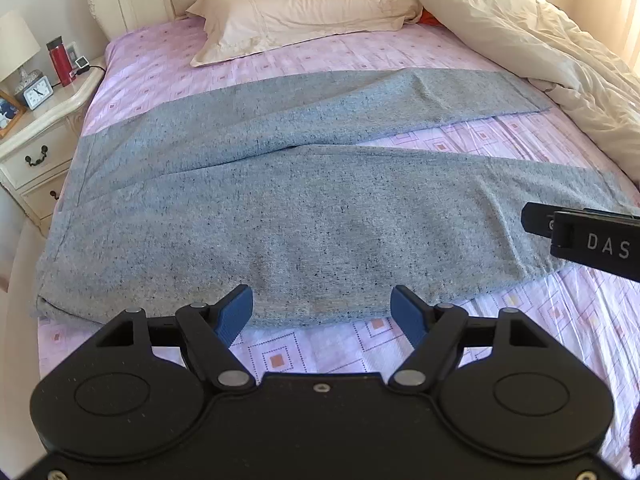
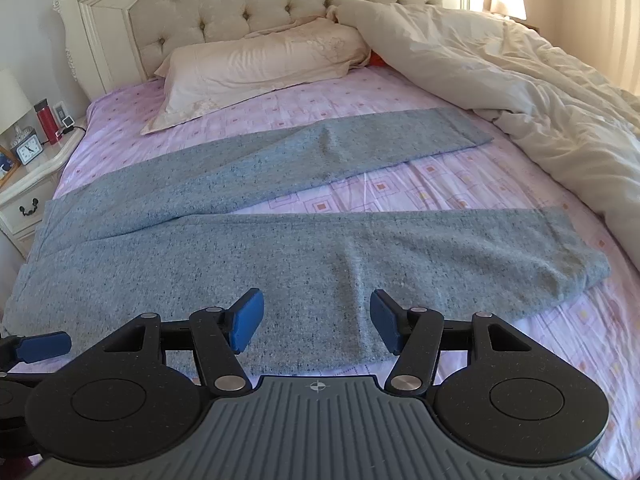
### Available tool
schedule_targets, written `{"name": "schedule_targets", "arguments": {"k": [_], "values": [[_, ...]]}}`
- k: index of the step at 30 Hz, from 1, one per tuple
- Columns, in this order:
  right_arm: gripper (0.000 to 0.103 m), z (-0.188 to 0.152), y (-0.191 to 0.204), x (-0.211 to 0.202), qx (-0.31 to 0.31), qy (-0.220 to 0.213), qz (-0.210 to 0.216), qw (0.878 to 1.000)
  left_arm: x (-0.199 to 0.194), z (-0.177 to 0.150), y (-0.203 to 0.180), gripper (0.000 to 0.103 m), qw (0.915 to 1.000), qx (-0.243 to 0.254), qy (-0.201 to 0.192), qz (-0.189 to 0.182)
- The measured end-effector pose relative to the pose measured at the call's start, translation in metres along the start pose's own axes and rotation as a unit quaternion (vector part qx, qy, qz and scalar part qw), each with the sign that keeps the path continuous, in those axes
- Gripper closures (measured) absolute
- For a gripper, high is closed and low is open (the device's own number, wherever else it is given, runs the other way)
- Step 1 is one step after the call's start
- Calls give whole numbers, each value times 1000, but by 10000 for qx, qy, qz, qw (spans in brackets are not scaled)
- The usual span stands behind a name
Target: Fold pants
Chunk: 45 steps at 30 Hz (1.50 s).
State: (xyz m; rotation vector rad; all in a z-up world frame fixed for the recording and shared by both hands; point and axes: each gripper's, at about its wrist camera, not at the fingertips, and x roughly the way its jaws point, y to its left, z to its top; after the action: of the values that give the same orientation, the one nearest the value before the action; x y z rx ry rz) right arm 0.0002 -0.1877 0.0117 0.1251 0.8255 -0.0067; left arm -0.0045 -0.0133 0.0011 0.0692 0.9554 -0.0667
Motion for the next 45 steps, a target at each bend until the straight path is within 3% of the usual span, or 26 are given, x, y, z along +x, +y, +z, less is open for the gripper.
{"name": "schedule_targets", "arguments": {"k": [45], "values": [[45,1,3,0,17,19,31,10000,0,5,0,26,9997,-162,88,-135]]}}
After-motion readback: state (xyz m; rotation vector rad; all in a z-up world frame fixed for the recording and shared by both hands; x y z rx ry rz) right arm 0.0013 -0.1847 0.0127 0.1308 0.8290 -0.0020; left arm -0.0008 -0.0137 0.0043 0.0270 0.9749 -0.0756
